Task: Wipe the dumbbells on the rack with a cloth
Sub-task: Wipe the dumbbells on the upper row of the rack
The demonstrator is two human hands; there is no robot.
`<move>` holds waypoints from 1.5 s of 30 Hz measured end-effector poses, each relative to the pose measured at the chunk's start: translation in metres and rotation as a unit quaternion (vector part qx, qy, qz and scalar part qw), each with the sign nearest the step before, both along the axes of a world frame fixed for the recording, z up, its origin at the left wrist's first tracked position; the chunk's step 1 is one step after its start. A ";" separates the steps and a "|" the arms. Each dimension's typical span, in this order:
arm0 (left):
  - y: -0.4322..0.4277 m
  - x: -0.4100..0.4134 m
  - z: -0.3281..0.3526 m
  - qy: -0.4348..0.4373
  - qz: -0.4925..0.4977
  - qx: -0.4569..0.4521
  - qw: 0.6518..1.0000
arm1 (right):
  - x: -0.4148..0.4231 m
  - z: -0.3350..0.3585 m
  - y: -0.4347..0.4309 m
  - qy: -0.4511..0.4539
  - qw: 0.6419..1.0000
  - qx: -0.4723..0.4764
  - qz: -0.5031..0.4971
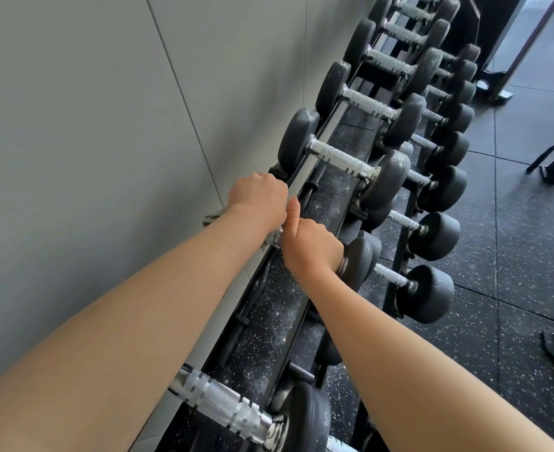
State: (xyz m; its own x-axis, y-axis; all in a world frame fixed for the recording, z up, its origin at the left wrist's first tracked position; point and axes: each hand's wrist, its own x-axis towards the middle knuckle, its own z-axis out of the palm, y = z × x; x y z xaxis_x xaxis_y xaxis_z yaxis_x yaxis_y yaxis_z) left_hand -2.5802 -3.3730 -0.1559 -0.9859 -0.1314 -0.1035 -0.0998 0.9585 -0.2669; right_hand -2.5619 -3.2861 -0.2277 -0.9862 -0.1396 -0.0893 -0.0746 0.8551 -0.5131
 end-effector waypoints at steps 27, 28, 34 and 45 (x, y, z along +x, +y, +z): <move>-0.004 0.046 -0.021 0.098 -0.036 0.000 0.995 | 0.000 -0.001 0.002 0.008 1.000 -0.013 -0.001; -0.007 0.053 -0.025 0.118 -0.065 0.019 0.991 | -0.001 -0.001 0.003 0.000 1.000 -0.026 0.000; -0.031 0.081 -0.020 0.288 -0.038 0.568 0.771 | 0.007 0.020 0.010 -0.071 0.968 -0.240 -0.006; -0.060 0.074 -0.032 0.112 0.269 0.698 0.654 | 0.015 0.037 -0.016 -0.125 0.912 -0.389 -0.042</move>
